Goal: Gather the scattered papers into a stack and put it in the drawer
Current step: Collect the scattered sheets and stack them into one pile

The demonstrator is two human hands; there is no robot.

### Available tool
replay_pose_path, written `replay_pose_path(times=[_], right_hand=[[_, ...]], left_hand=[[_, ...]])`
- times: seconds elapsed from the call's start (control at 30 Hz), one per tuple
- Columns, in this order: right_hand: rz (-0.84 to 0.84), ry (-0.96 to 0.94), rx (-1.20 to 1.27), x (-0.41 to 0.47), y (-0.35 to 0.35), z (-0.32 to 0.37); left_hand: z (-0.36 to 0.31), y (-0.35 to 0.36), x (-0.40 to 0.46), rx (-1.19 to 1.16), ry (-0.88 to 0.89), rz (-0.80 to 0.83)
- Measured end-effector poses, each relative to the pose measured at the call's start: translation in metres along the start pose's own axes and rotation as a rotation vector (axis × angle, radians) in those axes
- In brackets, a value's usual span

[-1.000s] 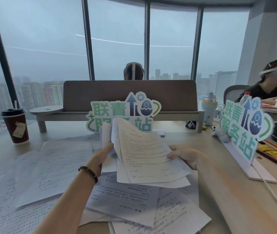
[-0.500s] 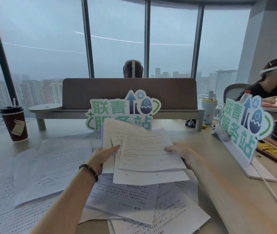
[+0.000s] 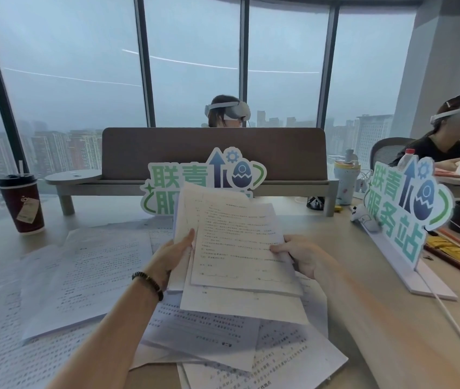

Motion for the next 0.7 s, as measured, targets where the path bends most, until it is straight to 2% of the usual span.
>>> replay_pose_path(times=[0.17, 0.4, 0.57, 0.7], right_hand=[[-0.048, -0.009, 0.023, -0.005, 0.010, -0.001], [0.022, -0.003, 0.067, -0.009, 0.033, -0.008], [-0.012, -0.208, 0.008, -0.027, 0.033, 0.027], [-0.057, -0.401, -0.062, -0.043, 0.036, 0.058]], left_hand=[[-0.006, 0.008, -0.006, 0.006, 0.061, 0.069], [-0.008, 0.015, -0.012, -0.064, 0.040, 0.156], [-0.016, 0.016, -0.014, -0.100, 0.079, 0.129], [-0.038, 0.014, -0.018, -0.104, 0.189, 0.046]])
Point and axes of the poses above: each hand's wrist, its own x-axis towards the middle knuckle, its own y-axis out of the palm, z = x × y, the point moved 8 cm from there along x, towards the middle knuckle, and after that the axes turned 13 degrees about x, right-handed, at the moved point
